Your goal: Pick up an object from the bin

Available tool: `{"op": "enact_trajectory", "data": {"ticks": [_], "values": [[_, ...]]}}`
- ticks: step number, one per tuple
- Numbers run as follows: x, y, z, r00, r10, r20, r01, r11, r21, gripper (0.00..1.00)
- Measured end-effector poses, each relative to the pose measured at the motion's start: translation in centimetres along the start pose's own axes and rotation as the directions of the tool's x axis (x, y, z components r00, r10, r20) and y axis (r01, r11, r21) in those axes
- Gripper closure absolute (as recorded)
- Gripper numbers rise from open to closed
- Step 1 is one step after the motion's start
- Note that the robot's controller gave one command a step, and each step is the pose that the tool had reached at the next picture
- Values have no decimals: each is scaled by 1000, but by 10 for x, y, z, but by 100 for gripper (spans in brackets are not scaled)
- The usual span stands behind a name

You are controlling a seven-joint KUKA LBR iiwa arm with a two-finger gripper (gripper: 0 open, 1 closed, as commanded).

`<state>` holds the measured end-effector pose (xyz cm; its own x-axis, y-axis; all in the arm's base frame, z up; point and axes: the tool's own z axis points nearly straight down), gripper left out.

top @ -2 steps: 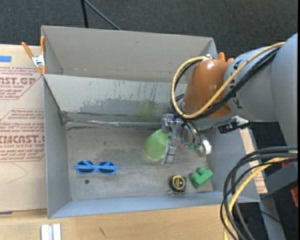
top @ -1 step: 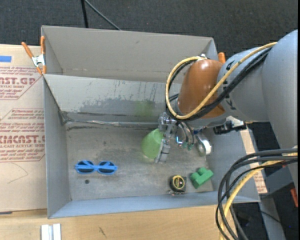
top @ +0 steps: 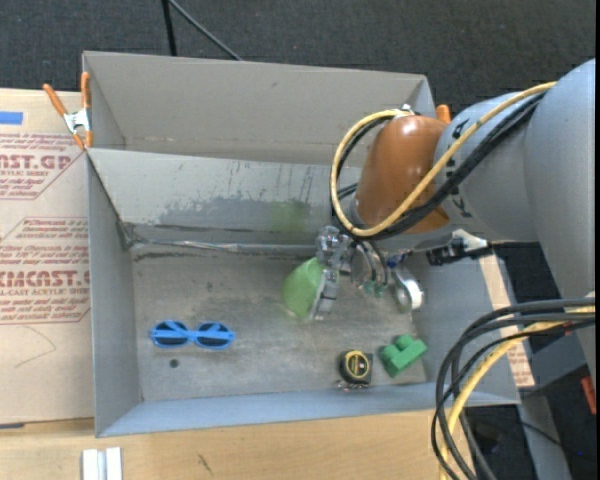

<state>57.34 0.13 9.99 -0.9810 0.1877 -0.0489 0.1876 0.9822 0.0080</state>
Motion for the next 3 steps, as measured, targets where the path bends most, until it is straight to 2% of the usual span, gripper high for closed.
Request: {"op": "enact_trajectory", "data": {"ticks": [2,3], "values": [[1,0,-2,1000,1,-3,-1,1000,1,100],[-6,-2,-130,999,-31,-38,31,1000,5,100]]}}
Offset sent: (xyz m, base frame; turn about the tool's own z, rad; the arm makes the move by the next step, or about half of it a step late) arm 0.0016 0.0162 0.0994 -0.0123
